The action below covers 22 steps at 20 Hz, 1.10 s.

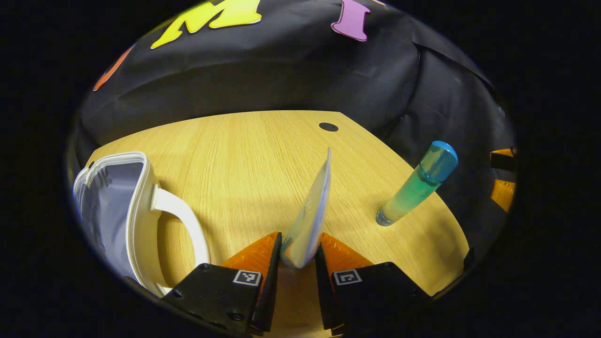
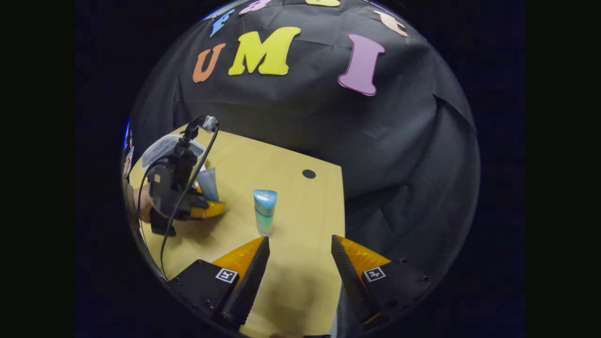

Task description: First open the suitcase, pack the skin care products into it, and then close the suitcase.

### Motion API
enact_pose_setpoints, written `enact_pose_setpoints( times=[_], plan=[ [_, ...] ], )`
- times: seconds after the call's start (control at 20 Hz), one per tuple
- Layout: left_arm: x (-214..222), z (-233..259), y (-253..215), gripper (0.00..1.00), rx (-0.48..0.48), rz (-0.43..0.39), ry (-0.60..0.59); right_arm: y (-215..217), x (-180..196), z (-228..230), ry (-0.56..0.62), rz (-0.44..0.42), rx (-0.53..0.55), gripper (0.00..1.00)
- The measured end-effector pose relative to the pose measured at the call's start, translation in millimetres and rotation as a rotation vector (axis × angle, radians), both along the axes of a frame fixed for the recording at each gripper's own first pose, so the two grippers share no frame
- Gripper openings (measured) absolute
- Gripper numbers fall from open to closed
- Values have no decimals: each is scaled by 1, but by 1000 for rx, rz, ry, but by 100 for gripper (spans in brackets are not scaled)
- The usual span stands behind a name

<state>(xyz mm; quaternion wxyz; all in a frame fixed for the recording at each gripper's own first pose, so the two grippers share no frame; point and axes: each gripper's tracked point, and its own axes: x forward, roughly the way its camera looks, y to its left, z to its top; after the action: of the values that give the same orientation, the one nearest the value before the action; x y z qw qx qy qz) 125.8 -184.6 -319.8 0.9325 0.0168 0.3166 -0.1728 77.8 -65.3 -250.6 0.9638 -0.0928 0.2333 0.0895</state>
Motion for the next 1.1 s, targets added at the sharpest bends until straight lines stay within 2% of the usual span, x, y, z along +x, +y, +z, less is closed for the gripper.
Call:
enact_pose_setpoints(
  times=[0.2,0.4,0.7,0.9,1.05,1.1],
  plan=[
    [-30,24,1,42,3,10,-15,45,34,-3,4,46,55,78],
    [-69,61,19,41,16,65,-36,74,60,-19,11,55,64,78],
    [-128,135,77,41,86,178,-117,77,82,-37,37,-69,137,77],
    [-151,165,117,41,92,250,-120,69,90,-58,62,-155,155,58],
    [-152,193,142,41,76,291,-155,64,85,-71,78,-229,176,53],
    [-151,201,152,41,72,296,-169,63,86,-70,68,-246,174,42]
  ],
)
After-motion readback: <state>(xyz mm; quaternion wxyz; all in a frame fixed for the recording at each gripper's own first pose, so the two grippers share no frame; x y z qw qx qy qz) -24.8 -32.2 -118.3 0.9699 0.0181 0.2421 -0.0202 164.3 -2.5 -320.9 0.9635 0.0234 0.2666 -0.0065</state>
